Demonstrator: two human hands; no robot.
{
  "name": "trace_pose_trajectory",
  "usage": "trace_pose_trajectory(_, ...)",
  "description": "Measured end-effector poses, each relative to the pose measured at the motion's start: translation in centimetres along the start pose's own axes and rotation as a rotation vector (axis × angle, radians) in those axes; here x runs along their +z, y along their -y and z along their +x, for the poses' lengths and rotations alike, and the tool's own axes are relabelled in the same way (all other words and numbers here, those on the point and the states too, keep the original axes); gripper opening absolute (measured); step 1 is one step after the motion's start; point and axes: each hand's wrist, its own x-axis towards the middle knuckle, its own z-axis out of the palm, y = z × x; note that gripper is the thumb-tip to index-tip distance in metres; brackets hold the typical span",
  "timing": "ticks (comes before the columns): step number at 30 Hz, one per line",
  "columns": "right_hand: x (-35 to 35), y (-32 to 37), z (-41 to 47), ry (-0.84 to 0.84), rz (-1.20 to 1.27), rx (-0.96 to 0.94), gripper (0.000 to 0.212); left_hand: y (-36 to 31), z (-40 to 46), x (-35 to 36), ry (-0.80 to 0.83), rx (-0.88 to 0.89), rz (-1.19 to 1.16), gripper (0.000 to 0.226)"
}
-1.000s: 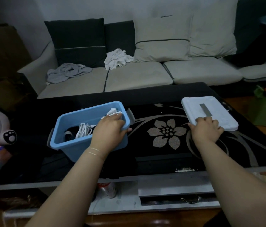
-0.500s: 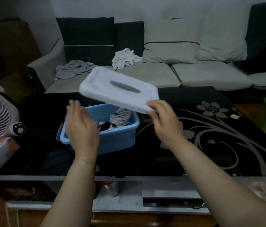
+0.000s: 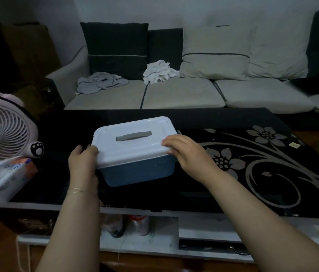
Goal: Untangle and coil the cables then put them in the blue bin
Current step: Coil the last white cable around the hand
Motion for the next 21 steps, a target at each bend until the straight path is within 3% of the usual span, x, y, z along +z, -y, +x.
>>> trace_pose_trajectory(5, -0.1, -0.7, 0.3, 0.053, 0.077, 0.095, 0.024, 0.9, 0.3, 0.1, 0.104, -0.263, -0.245, 0.039)
trace_pose_trajectory(7, -0.1, -0.8, 0.4, 0.062, 0.099, 0.109, 0.023, 1.2, 0.3, 0.3, 0.053, -0.200, -0.253, 0.032)
trace_pose_trajectory(9, -0.1, -0.8, 0.4, 0.064, 0.121, 0.132, 0.023, 1.4, 0.4, 0.3, 0.005, -0.105, -0.222, 0.044)
trace_pose_trajectory(18, -0.5, 0.1, 0.1, 0.028, 0.325, 0.268, 0.021, 1.9, 1.4, 0.2, 0.043, 0.113, -0.074, 0.050)
trace_pose_trajectory(21, 0.3, 0.8, -0.2, -0.035, 0.393, 0.341, 0.030, 2.1, 1.5, 0.3, 0.040, 0.153, -0.046, 0.049)
